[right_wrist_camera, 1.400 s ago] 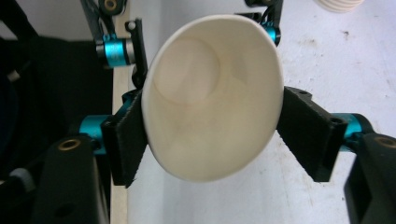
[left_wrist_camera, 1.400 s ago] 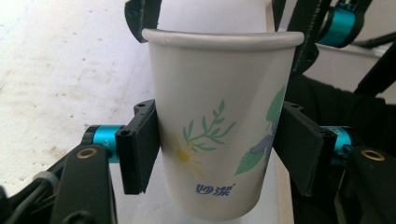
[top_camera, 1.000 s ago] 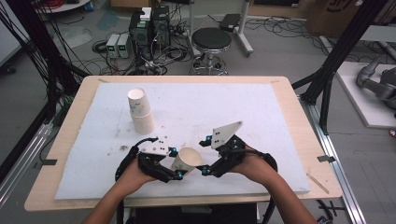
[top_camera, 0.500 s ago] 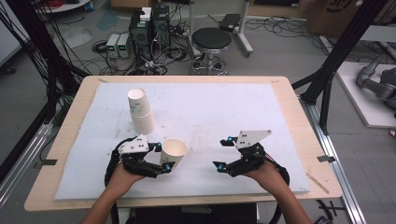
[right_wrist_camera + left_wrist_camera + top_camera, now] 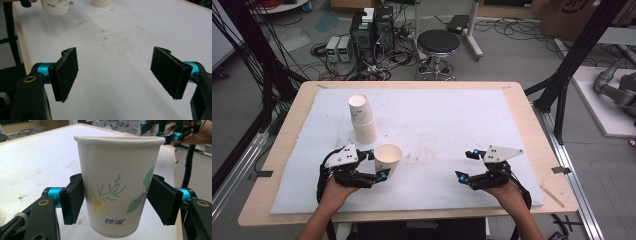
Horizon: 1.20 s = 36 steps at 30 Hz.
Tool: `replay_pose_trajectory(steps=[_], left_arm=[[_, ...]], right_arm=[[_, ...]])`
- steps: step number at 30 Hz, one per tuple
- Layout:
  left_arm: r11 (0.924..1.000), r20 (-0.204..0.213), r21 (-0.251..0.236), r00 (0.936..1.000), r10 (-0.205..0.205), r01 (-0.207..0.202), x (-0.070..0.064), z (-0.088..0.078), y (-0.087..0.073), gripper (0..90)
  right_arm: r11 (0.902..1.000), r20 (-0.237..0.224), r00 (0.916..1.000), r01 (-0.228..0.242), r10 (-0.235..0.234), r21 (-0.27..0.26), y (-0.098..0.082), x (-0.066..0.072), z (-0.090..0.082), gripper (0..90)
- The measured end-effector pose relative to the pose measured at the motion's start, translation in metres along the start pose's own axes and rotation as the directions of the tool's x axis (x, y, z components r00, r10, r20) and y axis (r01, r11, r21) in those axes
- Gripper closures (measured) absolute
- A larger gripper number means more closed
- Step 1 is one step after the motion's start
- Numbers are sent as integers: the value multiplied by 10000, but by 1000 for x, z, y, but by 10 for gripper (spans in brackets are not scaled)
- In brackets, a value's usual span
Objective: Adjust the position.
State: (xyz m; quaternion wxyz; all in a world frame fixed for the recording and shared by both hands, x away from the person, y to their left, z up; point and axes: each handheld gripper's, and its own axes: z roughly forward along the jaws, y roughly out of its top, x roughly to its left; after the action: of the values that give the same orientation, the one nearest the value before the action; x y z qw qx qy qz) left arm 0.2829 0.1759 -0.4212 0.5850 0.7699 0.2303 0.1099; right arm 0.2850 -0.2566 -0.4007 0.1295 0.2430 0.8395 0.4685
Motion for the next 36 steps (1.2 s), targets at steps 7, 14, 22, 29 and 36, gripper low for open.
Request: replay_pose_trajectory(steps=[7, 14, 22, 29, 36], left_arm=[[9996, -578, -299, 9983, -44, 27, 3, -12, -4, 312], [9978, -1085, -664, 9940, -160, 89, 7, -20, -7, 312], [9940, -1391, -1092, 9901, -186, 34, 9, -25, -9, 311], [9921, -1520, -1256, 9881, -248, 55, 10, -27, -9, 310], [9903, -1594, -1392, 9869, -268, 44, 12, -29, -8, 310]], right_arm=[[9982, 684, 9972, -282, 319, -535, -13, -6, -6, 229], [9968, 1134, 9924, -393, 471, -700, -21, -8, -10, 231], [9937, 1346, 9888, -510, 643, -1003, -23, -9, -13, 231], [9919, 1447, 9866, -594, 754, -1122, -25, -10, -16, 231], [9913, 1543, 9848, -620, 797, -1163, -26, -9, -19, 231]])
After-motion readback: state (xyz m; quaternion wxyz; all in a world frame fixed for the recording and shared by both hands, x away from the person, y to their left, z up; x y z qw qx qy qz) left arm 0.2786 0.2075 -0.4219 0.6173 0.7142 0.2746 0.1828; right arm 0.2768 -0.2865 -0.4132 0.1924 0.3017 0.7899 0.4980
